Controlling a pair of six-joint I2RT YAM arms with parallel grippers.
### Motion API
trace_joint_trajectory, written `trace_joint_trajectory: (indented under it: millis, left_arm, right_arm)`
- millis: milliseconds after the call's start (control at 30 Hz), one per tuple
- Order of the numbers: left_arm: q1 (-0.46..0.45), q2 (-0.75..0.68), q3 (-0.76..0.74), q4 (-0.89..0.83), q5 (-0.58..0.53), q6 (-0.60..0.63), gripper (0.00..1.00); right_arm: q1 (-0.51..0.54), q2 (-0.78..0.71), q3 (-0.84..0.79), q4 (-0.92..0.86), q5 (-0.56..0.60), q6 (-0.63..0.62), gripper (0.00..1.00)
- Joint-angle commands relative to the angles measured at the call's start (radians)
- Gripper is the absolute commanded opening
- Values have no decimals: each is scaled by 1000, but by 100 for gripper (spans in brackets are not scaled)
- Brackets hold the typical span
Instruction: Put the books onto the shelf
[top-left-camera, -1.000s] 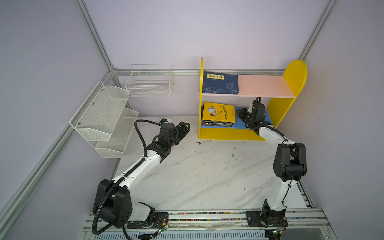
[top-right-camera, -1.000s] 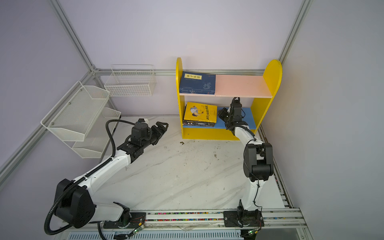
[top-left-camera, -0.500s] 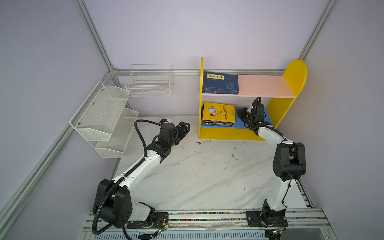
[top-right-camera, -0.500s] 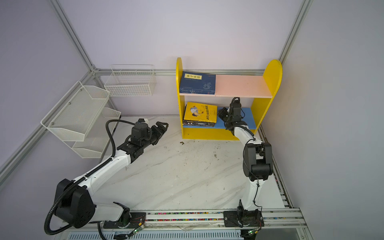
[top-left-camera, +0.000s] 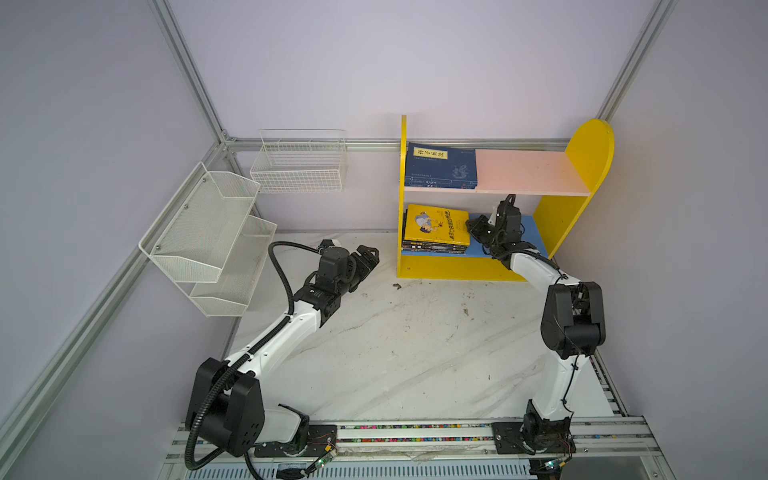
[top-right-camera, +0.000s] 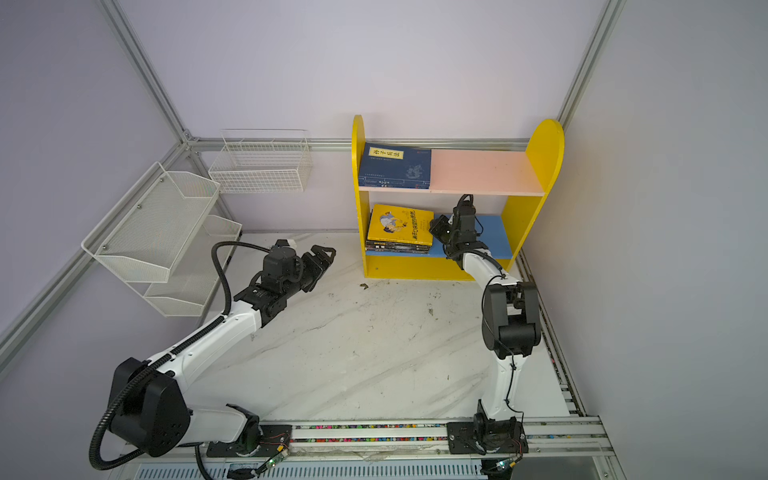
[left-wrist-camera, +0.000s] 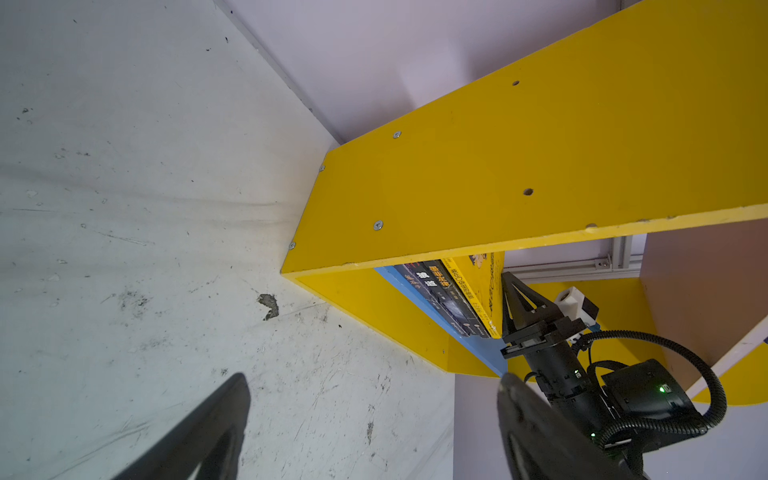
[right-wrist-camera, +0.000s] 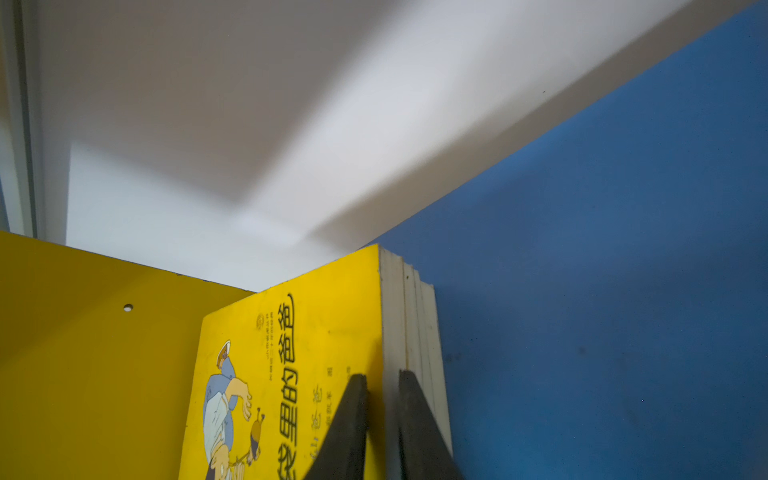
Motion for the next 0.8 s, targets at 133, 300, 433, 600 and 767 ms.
trace_joint_trajectory:
  millis: [133,300,433,600,767]
  left_arm:
    - [9,-32,-36,43,-4,-7,92]
    - [10,-38,-44,47,-2,-13,92]
    - [10,-44,-48,45,-7,-12,92]
    - [11,-52,-47,39,-9,-4,92]
    - [21,-65,-47,27,-18,14,92]
  right_arm:
    - [26,27,55,45,-41,-8,16]
    - [27,31,70,34,-61,-21,16]
    - [27,30,79,26,-61,-24,16]
    - [20,3,91,18,-48,-27,29]
    - [-8,-60,75,19,-15,-29,44]
